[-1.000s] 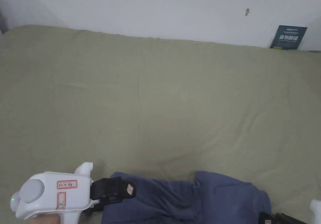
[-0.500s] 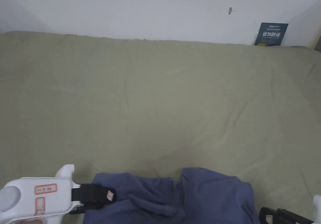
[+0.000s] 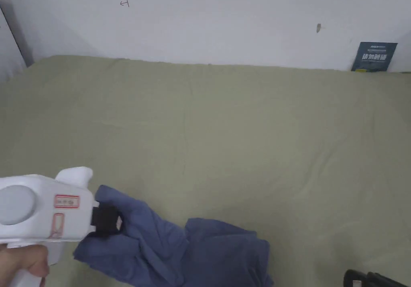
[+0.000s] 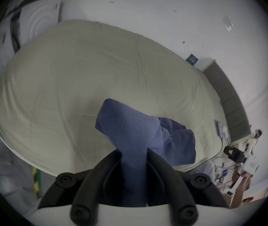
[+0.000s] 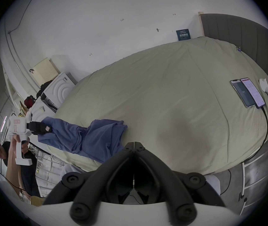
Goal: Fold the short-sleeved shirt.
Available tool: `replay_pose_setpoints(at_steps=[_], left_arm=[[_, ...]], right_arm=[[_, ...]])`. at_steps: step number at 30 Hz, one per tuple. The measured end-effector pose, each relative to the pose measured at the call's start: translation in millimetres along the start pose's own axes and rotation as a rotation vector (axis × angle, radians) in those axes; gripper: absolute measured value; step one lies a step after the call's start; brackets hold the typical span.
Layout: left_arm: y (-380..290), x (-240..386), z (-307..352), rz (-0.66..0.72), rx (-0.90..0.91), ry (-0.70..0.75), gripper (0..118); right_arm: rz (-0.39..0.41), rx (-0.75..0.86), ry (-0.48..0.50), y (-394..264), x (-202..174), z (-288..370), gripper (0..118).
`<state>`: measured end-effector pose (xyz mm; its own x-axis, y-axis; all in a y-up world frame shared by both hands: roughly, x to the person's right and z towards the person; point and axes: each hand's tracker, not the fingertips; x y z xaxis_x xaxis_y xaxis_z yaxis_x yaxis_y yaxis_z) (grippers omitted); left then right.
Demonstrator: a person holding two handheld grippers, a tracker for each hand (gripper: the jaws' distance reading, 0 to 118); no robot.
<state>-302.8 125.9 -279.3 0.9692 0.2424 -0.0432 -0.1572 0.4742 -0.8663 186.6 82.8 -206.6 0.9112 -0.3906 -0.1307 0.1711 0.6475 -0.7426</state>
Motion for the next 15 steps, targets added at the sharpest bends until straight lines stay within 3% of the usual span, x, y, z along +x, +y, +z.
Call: replay_pose_setpoints(at_steps=[8,15], left_arm=[[-10,140,-52,-0.250,-0.055,0.023,10],[-31,199,-159,-0.214,-0.171,-0.010,14]], right_arm=[[-0.005,0.010,0.006,-6,10,10,0],[-0.006,0.014,-0.009,-10,14,22,0]])
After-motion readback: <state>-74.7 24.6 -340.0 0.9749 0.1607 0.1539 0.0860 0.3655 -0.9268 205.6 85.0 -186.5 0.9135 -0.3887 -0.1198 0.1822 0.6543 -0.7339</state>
